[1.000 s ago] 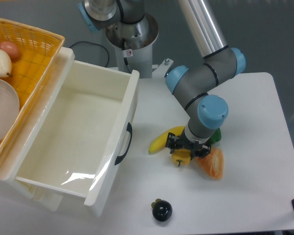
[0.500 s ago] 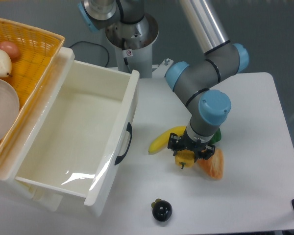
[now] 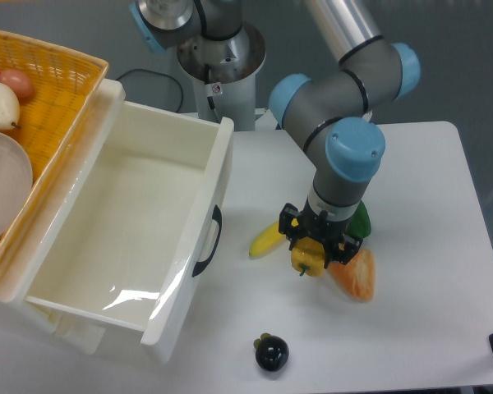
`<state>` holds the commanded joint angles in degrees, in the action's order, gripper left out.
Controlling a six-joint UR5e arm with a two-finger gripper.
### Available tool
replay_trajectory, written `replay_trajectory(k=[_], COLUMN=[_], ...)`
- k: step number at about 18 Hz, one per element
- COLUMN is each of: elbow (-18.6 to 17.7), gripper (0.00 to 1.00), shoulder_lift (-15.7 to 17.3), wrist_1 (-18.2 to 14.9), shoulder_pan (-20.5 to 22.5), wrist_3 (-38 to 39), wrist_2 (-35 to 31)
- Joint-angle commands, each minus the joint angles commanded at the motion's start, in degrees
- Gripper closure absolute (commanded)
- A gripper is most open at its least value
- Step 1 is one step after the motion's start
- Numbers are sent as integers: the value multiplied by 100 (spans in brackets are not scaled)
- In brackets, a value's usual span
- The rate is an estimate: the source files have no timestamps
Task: Pick up the yellow pepper
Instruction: 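Lift the grasped yellow pepper up off the table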
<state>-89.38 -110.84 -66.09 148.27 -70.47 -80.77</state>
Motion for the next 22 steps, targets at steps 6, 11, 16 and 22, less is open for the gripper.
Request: replay_trajectory(k=[6, 11, 16, 22], elbow=[-89, -194, -212, -159], gripper=[82, 78, 79, 79], shoulder_lift=[238, 352, 352, 352], wrist_1=[-246, -378, -439, -439], shoulder_pan=[-9, -176, -184, -202], wrist_3=[-870, -1426, -1452, -1418], wrist_2=[-35, -378, -378, -334])
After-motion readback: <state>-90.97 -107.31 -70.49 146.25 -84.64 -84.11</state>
